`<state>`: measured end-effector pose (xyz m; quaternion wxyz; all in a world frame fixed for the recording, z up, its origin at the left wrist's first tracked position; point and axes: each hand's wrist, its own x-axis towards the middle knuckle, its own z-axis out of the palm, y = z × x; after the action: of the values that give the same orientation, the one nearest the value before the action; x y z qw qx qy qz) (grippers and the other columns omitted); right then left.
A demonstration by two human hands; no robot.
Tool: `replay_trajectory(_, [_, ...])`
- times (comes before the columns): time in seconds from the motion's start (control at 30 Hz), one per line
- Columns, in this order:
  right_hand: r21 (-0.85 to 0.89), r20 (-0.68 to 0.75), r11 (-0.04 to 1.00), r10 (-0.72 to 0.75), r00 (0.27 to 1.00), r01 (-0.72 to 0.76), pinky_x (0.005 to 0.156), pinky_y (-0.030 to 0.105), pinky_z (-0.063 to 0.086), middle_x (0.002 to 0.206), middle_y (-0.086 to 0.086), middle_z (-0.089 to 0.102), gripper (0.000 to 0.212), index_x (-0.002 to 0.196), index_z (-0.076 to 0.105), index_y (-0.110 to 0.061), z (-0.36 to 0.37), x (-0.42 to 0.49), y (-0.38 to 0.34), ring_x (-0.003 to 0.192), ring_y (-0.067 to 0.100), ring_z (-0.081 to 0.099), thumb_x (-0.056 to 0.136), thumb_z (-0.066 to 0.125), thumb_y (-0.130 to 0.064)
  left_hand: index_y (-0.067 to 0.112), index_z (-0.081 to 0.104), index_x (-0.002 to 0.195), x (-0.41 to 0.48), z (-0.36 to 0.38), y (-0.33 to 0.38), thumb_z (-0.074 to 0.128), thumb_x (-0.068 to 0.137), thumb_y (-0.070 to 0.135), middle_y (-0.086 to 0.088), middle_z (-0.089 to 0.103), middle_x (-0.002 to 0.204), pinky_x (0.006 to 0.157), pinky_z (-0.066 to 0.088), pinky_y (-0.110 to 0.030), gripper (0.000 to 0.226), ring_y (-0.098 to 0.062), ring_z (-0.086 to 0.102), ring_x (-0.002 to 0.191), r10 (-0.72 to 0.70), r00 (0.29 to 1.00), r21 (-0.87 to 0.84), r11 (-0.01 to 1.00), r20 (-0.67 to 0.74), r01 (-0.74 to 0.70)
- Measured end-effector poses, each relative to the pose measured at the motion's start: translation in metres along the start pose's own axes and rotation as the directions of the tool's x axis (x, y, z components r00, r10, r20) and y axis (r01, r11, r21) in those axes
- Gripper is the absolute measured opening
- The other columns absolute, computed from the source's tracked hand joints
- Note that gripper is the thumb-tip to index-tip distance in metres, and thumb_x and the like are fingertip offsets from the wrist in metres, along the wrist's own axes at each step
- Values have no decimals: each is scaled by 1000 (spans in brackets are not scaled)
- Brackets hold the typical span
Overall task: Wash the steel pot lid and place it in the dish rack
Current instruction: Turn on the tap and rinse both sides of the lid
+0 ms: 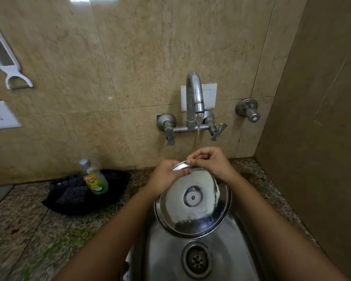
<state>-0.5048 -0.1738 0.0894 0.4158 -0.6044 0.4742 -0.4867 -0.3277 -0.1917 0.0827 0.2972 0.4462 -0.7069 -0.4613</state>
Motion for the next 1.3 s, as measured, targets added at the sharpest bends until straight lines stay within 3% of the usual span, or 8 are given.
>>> replay_trajectory(0.2, [146, -199, 989, 65, 978, -36, 71, 22, 54, 77, -4, 76, 14, 90, 72, -4, -23, -1, 13, 73, 7, 70, 77, 72, -2, 7, 74, 88, -7, -1, -12, 72, 80, 15, -12, 73, 79, 70, 55, -33, 11, -20, 68, 72, -48, 980, -260, 966, -195, -5])
replay_trajectory(0.4, [-137, 67, 989, -41, 997, 50, 73, 19, 53, 78, -5, 73, 14, 86, 76, -17, 2, 13, -5, 77, 8, 68, 75, 76, -8, 4, 73, 83, -6, 8, -9, 74, 79, 16, -17, 71, 74, 61, 48, -32, 13, -24, 63, 64, -11, 986, -211, 977, -168, -25])
replay_trajectory(0.57, [58, -115, 995, 93, 989, -87, 75, 26, 56, 79, -4, 75, 14, 89, 73, -12, -29, 4, 10, 74, 6, 70, 77, 72, -4, 15, 75, 79, -12, 2, -18, 72, 80, 13, -1, 74, 69, 63, 55, -28, 4, -13, 67, 63, -75, 962, -323, 946, -264, -15])
replay_trajectory(0.77, [-15, -32, 1000, 6, 999, -6, 75, 18, 54, 85, -7, 75, 19, 96, 74, -13, -1, 8, 1, 83, 6, 69, 79, 72, -5, 14, 77, 79, -12, 9, -19, 75, 78, 20, -14, 75, 78, 70, 55, -42, 6, -29, 69, 71, -42, 960, -289, 956, -277, -41])
replay_trajectory(0.93, [207, -263, 968, 198, 944, -145, 78, 24, 56, 91, 0, 75, 17, 101, 73, -15, -29, -2, 13, 89, 19, 68, 85, 67, -15, 7, 73, 74, -22, 3, -32, 72, 81, 17, -10, 71, 72, 66, 53, -34, 12, -17, 63, 67, -102, 889, -398, 912, -446, -95])
replay_trajectory(1.0, [199, -256, 971, 179, 950, -129, 69, 18, 56, 83, -3, 74, 17, 101, 72, -8, -24, -5, 11, 80, 14, 67, 85, 65, -11, 10, 71, 71, -21, 1, -27, 71, 81, 13, -1, 68, 64, 58, 49, -24, 11, -10, 61, 61, -61, 934, -334, 940, -352, -64])
replay_trajectory(1.13, [-74, 9, 996, 43, 999, -42, 77, 20, 53, 84, -1, 72, 17, 97, 72, -1, 6, 6, -3, 78, 7, 67, 81, 69, -4, 11, 72, 77, -11, 2, -10, 67, 85, 20, 2, 69, 64, 57, 47, -20, 13, -5, 60, 59, -6, 996, -159, 987, -94, -9])
replay_trajectory(1.3, [-55, -79, 992, 110, 991, -115, 75, 20, 52, 78, -7, 73, 11, 89, 74, -8, 0, 12, 1, 79, 11, 66, 78, 73, -10, 7, 75, 89, -15, 3, -25, 67, 85, 25, -19, 74, 89, 77, 55, -42, 20, -26, 68, 78, -83, 982, -326, 945, -171, 23])
